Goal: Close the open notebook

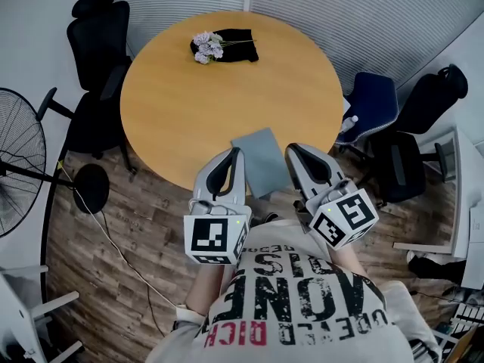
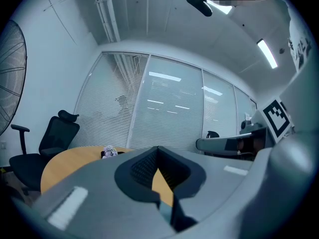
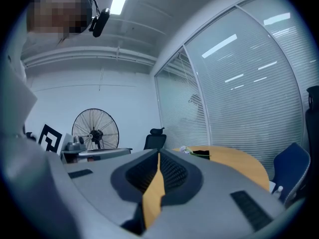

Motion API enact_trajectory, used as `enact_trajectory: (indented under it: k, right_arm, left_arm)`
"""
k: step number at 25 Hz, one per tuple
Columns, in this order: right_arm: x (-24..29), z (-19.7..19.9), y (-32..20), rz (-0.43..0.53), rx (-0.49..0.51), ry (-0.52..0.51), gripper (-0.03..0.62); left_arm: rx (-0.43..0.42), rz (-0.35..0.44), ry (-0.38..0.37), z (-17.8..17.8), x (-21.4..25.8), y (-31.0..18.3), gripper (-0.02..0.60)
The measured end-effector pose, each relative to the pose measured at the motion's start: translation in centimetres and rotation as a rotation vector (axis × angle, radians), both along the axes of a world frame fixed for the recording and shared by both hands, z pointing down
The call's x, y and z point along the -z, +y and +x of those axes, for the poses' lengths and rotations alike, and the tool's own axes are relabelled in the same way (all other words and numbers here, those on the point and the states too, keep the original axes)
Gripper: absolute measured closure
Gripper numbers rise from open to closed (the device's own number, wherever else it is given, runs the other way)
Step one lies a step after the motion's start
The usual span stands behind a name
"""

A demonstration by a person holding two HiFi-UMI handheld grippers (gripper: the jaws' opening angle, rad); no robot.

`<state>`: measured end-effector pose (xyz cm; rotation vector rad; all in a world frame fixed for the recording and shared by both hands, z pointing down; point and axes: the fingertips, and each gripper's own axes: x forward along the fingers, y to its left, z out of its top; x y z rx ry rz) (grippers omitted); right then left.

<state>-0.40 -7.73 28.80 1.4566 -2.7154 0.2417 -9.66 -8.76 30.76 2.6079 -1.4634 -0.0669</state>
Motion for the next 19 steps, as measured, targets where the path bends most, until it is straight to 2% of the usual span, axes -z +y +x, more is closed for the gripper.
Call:
enact_trajectory:
  k: [9, 19]
  right_arm:
    - [-0.4, 1.1, -0.8, -0.011, -0.02, 0.013, 0.574]
    - [-0.4, 2.1, -1.9, -0.016, -0.006, 0.02, 0.574]
  left_arm:
    - [-0.027, -0.001, 0.002, 1.3, -0.4, -0.8, 0.571]
    - [-0.02, -0.029, -0.005, 2.0, -1.0, -1.9, 0.571]
